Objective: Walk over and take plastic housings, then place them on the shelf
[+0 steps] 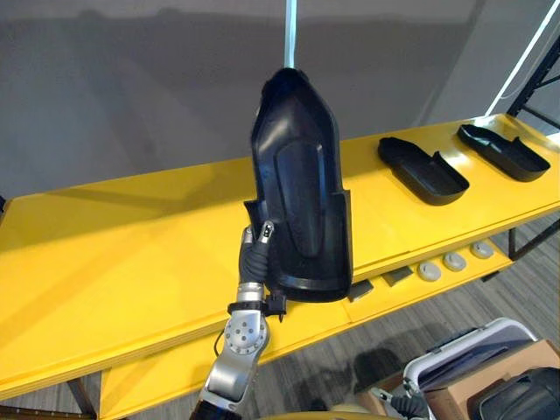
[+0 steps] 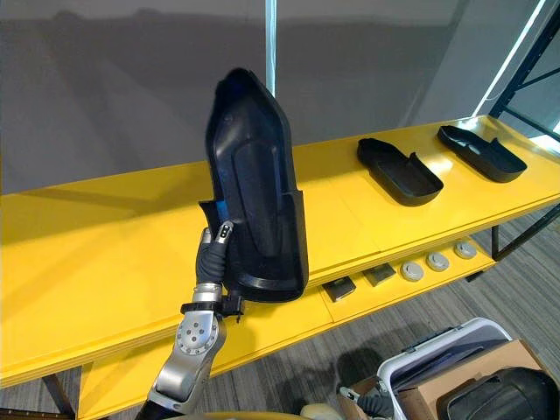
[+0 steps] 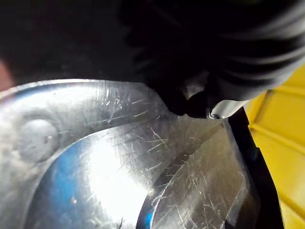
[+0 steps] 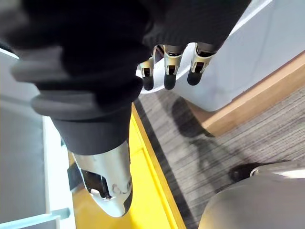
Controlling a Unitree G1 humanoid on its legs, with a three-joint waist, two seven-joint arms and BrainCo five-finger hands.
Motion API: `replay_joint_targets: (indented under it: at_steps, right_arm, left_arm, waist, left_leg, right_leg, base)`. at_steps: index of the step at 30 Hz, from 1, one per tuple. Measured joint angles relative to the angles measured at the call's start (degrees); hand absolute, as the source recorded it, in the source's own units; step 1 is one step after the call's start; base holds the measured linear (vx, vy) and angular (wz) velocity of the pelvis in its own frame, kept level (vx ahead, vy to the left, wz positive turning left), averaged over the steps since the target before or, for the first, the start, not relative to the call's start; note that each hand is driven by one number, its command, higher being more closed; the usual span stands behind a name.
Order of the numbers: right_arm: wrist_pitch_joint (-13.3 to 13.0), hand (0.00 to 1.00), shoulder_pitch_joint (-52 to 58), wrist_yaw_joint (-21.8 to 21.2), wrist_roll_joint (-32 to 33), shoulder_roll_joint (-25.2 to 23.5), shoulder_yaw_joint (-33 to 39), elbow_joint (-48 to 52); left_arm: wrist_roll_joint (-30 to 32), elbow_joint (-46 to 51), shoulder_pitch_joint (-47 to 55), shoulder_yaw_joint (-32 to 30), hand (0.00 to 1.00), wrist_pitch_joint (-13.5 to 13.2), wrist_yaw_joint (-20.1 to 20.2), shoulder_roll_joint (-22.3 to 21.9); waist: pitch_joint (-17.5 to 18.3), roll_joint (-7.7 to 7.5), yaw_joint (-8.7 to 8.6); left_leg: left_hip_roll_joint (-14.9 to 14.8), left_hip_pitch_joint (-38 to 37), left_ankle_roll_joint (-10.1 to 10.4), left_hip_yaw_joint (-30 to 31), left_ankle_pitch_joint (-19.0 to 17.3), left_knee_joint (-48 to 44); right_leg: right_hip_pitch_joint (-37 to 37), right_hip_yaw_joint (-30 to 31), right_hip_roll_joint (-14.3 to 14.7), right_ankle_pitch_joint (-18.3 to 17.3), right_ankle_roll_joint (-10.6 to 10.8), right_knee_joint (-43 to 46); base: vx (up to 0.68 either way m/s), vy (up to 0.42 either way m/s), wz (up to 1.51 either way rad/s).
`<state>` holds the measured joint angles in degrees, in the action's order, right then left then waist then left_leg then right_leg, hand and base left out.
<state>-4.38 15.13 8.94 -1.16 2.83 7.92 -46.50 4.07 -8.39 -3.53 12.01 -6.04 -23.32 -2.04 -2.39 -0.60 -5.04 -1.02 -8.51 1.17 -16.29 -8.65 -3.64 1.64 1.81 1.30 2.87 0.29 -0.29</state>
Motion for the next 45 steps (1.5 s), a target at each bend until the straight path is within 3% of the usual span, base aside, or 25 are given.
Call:
replay_joint_targets:
  at_steps: [2,5,10,12,24,25,45]
  right_arm:
    - [0.5,0.00,0.0,-0.5,0.0,0.2,-0.1,0.0]
    - [0.8,0.00,0.1,-0.7,0.0,0.6,-0.5,-0.1]
    - [0.9,0.00,-0.3,-1.7,-1.2,1.1,-2.2,-0.2]
    - [0.9,0.00,-0.3,-1.7,-1.3,1.1,-2.3,-0.2]
    - [0.9,0.00,-3.0,-2.9,-1.3,1.8,-3.6,0.0]
    - [0.9,0.00,-3.6,-2.9,-1.3,1.9,-3.6,0.0]
    - [0.8,0.00,-4.6,-2.9,-1.2,2.3,-3.5,0.0]
  left_arm:
    - [-1.2,-5.1,-3.5,-3.9,1.00,2.0,-2.2,0.2]
    - [-1.3,-9.6,-8.0,-6.9,1.00,3.3,-3.8,1.4]
    - [-2.4,-18.0,-16.9,-11.6,1.00,5.5,-5.5,4.4]
    - [-2.5,-19.9,-18.8,-12.7,1.00,5.9,-5.5,4.6]
    - [-8.7,-30.5,-32.1,-17.9,1.00,7.0,-5.6,8.3]
    - [-8.6,-31.4,-33.5,-18.5,0.00,7.0,-5.7,8.4]
    - [-10.7,-30.0,-34.6,-21.4,0.00,8.0,-7.0,5.9]
  waist:
    - [0.0,0.06,-0.69]
    - [-0.1,-0.15,-0.85]
    - [-0.5,-0.70,-2.59]
    - [-0.7,-0.81,-3.56]
    - [-4.3,-0.62,-5.32]
    - [-4.9,-0.53,-5.35]
    - [-6.9,0.51,-5.19]
  left_leg:
    - [0.0,0.4,0.5,-0.3,1.0,1.3]
    - [0.0,1.2,0.6,-0.5,1.6,2.1]
    - [0.0,1.8,1.4,-0.4,4.1,5.3]
    - [0.0,2.0,1.5,-0.3,4.6,6.0]
    - [0.1,4.8,1.1,-1.2,4.8,5.2]
    - [0.1,5.0,1.0,-1.2,4.7,5.0]
    - [0.0,4.8,0.4,-1.1,4.2,3.8]
  right_leg:
    - [-0.9,0.2,0.2,1.1,-0.3,-1.0]
    - [-1.2,0.3,0.4,2.0,-0.6,-2.1]
    - [-2.8,-0.2,0.6,2.9,-0.1,-3.3]
    - [-3.0,-0.4,0.6,3.1,-0.3,-3.5]
    - [-5.7,0.4,0.7,4.1,-0.8,-3.7]
    - [-5.9,0.4,0.7,4.1,-0.8,-3.6]
    - [-5.4,0.3,0.5,4.1,-0.8,-2.9]
  base:
    - [-0.14,-0.052,-0.07]
    - [-0.08,-0.044,-0.05]
    - [-0.06,-0.040,0.01]
    - [-0.02,-0.009,0.01]
    - [0.01,0.011,-0.03]
    - [0.00,0.000,0.00]
    - [-0.03,0.008,0.00]
